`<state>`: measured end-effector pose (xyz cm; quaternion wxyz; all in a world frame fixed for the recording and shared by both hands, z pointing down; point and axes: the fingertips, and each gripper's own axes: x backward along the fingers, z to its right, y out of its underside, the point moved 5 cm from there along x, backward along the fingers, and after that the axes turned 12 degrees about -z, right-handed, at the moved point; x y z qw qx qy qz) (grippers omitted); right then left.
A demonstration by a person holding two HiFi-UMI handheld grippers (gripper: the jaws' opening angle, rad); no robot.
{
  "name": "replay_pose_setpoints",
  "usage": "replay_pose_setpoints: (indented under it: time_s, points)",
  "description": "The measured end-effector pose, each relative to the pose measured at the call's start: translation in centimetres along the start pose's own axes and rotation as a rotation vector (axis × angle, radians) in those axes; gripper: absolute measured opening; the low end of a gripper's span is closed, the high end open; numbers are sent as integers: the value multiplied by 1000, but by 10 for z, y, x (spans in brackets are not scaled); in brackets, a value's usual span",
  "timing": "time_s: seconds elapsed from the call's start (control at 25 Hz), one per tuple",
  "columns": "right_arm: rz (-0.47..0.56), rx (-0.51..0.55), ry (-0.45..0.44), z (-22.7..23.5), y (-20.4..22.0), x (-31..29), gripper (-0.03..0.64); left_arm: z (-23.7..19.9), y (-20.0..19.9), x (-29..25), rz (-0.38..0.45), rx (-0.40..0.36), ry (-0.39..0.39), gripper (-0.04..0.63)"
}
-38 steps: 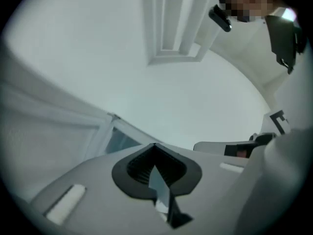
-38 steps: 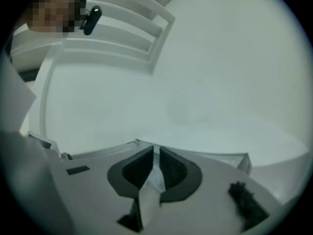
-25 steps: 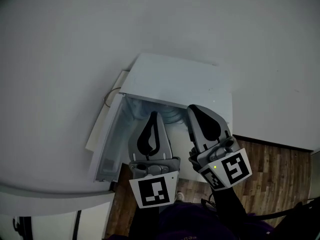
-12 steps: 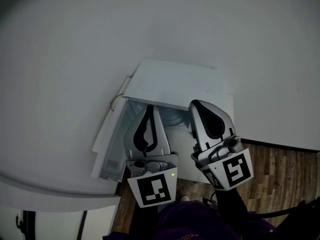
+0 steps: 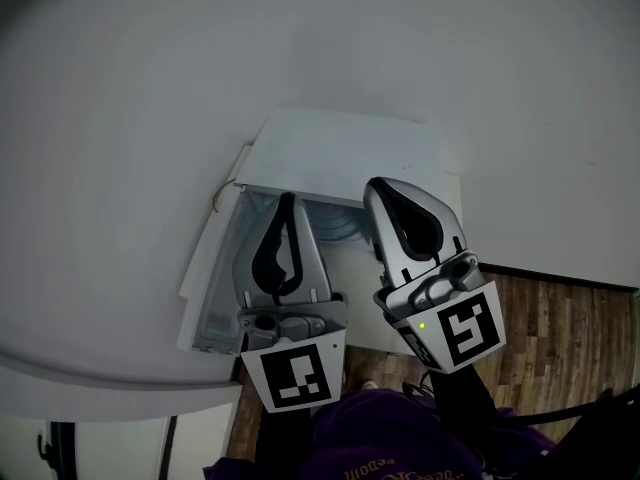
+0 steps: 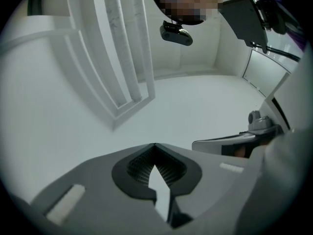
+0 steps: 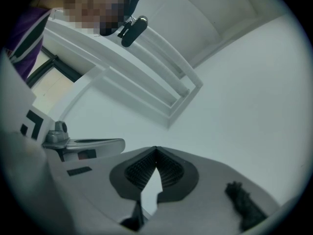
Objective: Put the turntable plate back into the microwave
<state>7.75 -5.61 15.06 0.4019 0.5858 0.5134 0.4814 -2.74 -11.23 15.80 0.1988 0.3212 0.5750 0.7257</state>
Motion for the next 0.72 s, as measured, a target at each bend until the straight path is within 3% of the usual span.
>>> replay_pose_setpoints:
  time_s: [0.16,0.72]
  points:
    - [1,38,6,0,-4,0,11,-4,-2,-3,0,35,14,5]
    - [3,39,8,-1,-2,-2,11,-2,2,-4,4,22,15,5]
